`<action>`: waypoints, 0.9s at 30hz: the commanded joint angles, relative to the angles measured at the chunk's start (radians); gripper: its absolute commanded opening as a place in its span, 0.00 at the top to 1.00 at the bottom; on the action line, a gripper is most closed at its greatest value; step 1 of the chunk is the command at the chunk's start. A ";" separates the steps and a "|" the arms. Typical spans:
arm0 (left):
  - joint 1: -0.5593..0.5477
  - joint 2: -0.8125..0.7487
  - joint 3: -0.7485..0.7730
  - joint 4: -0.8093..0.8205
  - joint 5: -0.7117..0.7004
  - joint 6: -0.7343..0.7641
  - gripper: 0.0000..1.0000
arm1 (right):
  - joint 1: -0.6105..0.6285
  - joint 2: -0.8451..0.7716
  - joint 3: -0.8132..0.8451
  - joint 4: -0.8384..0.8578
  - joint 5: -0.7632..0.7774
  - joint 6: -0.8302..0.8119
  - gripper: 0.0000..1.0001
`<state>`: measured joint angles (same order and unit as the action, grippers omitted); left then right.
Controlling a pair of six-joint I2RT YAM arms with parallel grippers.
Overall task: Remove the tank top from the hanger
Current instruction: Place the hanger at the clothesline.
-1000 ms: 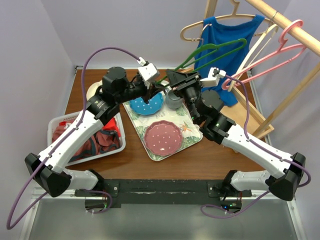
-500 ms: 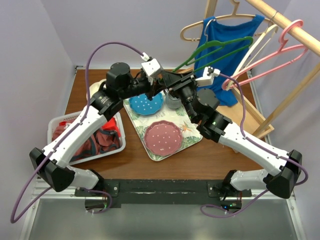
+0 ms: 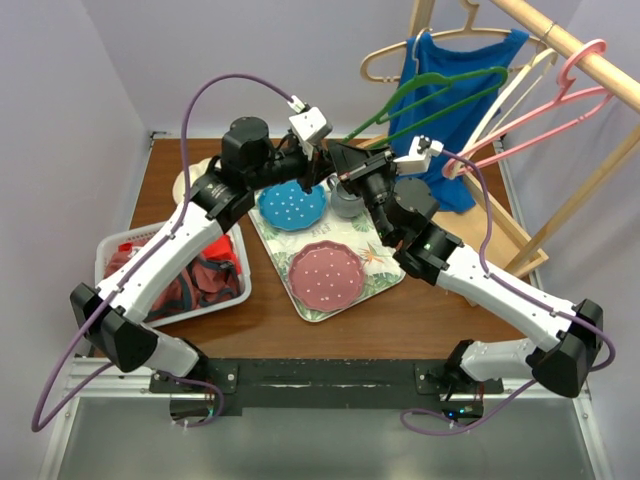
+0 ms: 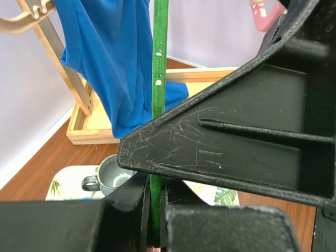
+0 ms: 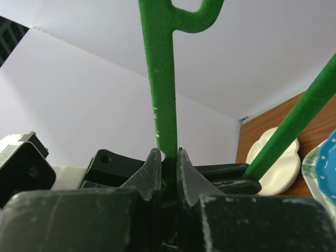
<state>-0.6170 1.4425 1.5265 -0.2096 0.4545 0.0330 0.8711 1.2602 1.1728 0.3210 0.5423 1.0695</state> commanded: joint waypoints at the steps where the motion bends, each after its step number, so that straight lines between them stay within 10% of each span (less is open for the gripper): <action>1: -0.001 0.007 0.052 0.095 -0.036 -0.025 0.98 | 0.011 -0.025 0.010 0.064 0.056 0.004 1.00; 9: 0.000 -0.076 -0.020 0.150 -0.158 -0.021 0.51 | -0.030 0.010 0.142 0.027 0.137 0.000 1.00; 27: 0.002 -0.266 -0.158 0.052 -0.539 0.021 0.11 | -0.178 0.113 0.309 -0.053 -0.011 0.176 1.00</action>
<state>-0.6174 1.2221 1.3991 -0.1566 0.0330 0.0380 0.7269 1.3777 1.4101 0.2592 0.5373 1.1862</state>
